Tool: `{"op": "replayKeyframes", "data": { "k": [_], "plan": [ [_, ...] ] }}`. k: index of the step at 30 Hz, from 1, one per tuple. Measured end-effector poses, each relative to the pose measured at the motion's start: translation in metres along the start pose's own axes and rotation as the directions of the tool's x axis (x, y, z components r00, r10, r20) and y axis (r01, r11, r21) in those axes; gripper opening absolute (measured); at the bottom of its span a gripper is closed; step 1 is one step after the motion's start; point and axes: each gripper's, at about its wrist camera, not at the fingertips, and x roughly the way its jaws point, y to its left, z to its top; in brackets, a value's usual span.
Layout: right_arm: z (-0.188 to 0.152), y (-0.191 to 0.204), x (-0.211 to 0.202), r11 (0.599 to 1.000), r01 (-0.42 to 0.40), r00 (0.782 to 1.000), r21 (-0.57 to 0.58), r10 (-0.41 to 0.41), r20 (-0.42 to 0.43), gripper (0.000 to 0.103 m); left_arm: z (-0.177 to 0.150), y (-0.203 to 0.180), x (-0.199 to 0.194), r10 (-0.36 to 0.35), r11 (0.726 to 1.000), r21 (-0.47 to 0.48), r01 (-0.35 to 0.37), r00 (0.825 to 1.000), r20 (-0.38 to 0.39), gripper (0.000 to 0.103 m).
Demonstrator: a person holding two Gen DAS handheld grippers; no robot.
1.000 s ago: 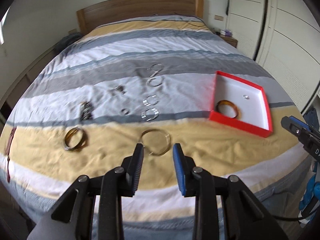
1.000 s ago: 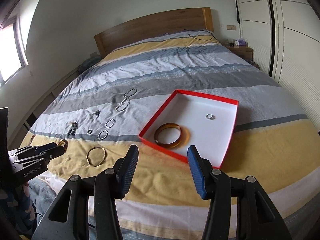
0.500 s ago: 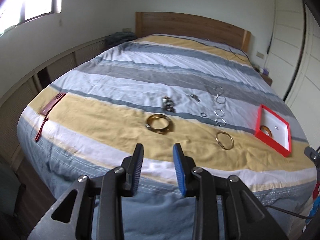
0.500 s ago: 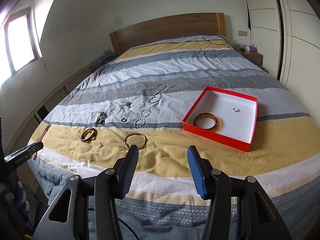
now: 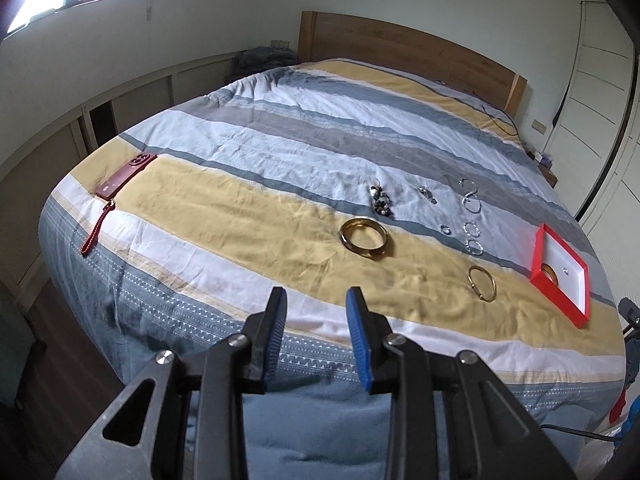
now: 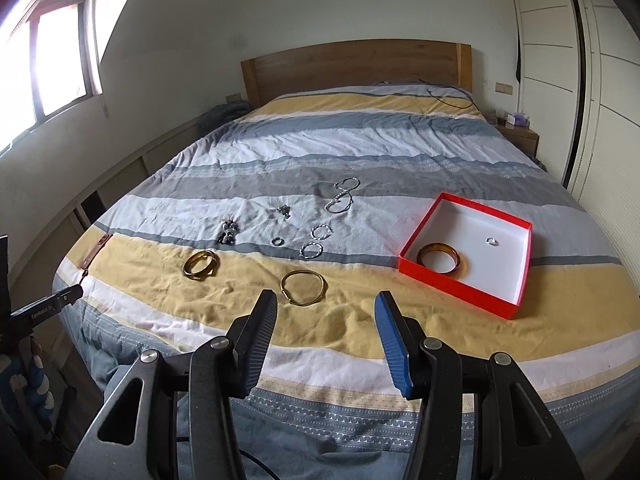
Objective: Organize jewelry
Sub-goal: 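Move both open tools back toward the remaining jewelry on the duvet, then grasp the dark tortoiseshell bangle with the left tool while the right tool grasps the silver cuff bangle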
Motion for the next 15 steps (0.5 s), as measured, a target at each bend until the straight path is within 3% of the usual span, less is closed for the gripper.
{"op": "replayKeyframes", "data": {
  "k": [8, 15],
  "plan": [
    [-0.006, -0.001, 0.069, 1.000, -0.012, 0.992, -0.014, 0.010, -0.126, 0.050, 0.009, -0.009, 0.067, -0.006, 1.000, -0.021, 0.004, 0.995, -0.101, 0.029],
    [-0.006, -0.006, 0.140, 0.999, -0.046, 0.972, -0.005, 0.043, -0.230, 0.046, 0.033, -0.026, 0.132, -0.002, 1.000, -0.017, 0.000, 0.987, -0.158, 0.029]
  ]
}}
